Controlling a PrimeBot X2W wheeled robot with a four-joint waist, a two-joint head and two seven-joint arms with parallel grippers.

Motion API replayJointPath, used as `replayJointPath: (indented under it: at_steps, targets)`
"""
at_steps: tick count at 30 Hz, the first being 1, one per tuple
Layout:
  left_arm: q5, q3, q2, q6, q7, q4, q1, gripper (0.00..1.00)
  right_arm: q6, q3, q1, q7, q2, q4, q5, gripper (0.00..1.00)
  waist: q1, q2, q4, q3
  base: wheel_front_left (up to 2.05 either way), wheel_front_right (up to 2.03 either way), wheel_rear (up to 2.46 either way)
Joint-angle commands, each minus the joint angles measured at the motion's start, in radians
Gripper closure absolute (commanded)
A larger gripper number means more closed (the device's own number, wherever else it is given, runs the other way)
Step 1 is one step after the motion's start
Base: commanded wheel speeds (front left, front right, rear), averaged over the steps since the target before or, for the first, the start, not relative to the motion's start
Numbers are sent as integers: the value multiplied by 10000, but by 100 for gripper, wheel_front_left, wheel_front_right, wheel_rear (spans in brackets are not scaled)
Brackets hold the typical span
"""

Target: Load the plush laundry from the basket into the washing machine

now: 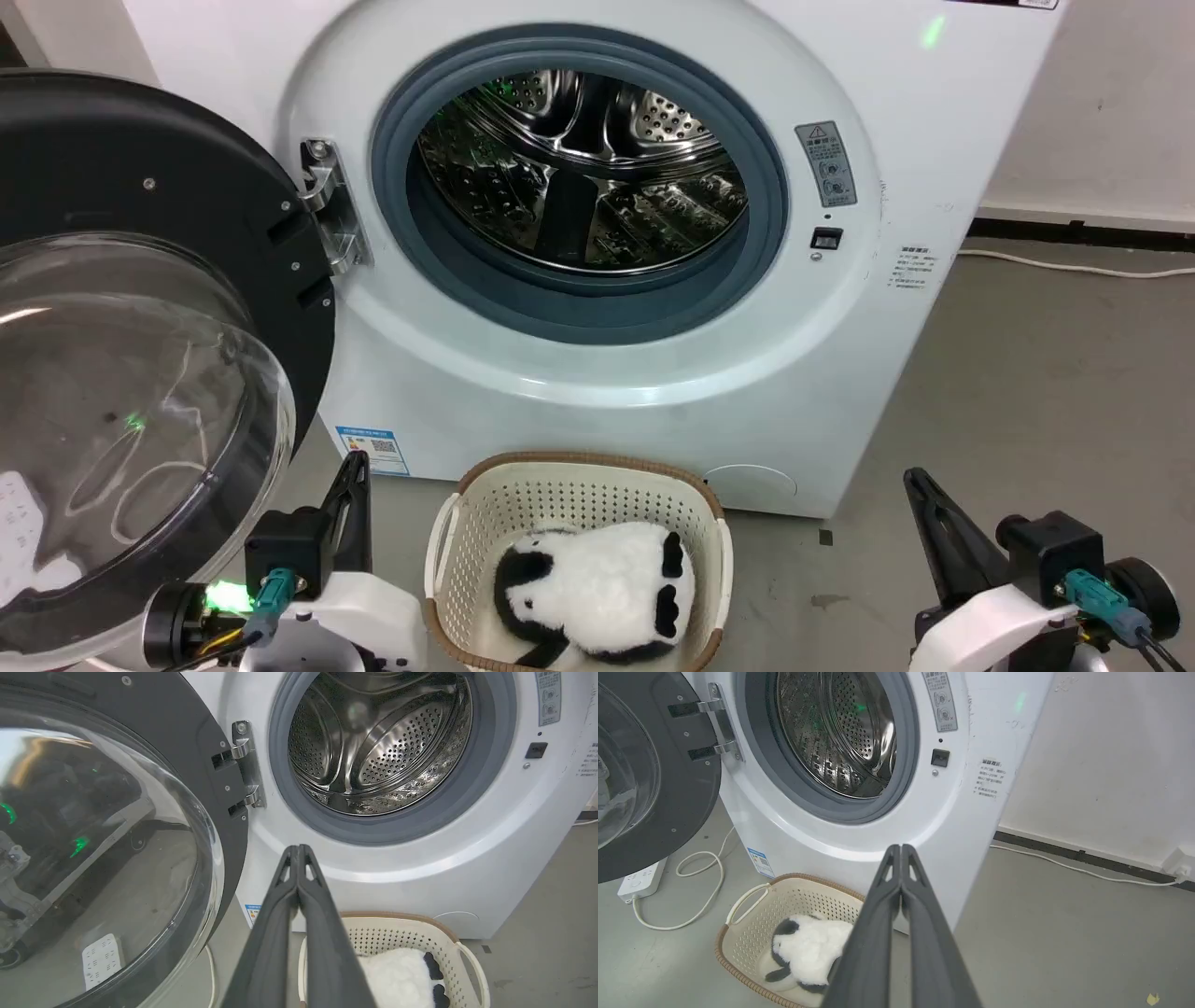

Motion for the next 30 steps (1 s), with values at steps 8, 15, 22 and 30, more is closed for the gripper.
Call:
replayJointPath:
  at_steps: [8, 15, 22, 30]
  targets:
    - [16, 5, 1, 26, 3, -43, 177, 100, -9, -22, -117, 5, -1, -45, -76, 100, 0, -1, 0, 0, 0, 0, 0]
    - [16, 5, 1, 26, 3, -43, 177, 100, -9, -22, -117, 5, -1, -45, -76, 100, 0, -1, 0, 0, 0, 0, 0]
    - [16, 5, 1, 26, 3, -43, 177, 100, -9, -22, -117, 5, -1, -45, -76, 100, 0, -1, 0, 0, 0, 0, 0]
    - [16, 5, 1, 26, 3, -43, 177, 100, -9, -22, -117, 5, -1, -45, -76, 100, 0, -1, 0, 0, 0, 0, 0]
